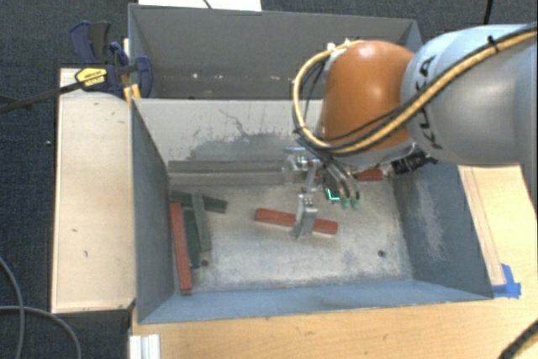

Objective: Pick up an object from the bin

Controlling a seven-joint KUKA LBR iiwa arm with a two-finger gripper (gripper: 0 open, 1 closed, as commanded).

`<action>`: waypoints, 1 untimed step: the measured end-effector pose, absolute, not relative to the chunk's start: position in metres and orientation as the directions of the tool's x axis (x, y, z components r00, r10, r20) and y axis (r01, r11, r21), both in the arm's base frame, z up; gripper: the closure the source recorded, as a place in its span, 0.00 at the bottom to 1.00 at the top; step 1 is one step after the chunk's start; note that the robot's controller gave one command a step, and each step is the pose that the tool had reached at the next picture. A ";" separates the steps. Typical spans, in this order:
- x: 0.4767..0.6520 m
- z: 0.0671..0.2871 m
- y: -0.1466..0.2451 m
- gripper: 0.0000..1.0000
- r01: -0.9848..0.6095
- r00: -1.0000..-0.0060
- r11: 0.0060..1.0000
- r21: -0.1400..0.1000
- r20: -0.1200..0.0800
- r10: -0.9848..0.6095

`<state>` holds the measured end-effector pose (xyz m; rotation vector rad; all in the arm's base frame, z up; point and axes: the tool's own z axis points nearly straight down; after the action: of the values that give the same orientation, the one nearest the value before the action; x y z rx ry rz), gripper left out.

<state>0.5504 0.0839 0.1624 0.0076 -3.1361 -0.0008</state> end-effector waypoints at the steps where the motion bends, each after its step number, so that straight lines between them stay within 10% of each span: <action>1: 0.552 0.166 0.084 0.00 -0.003 -1.000 1.000 0.001 -0.002 -0.003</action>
Offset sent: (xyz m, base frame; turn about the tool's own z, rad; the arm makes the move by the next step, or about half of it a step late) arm -0.0017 -0.0227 -0.0924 0.0073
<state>0.5523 0.0836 0.1660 0.0046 -3.1434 -0.0015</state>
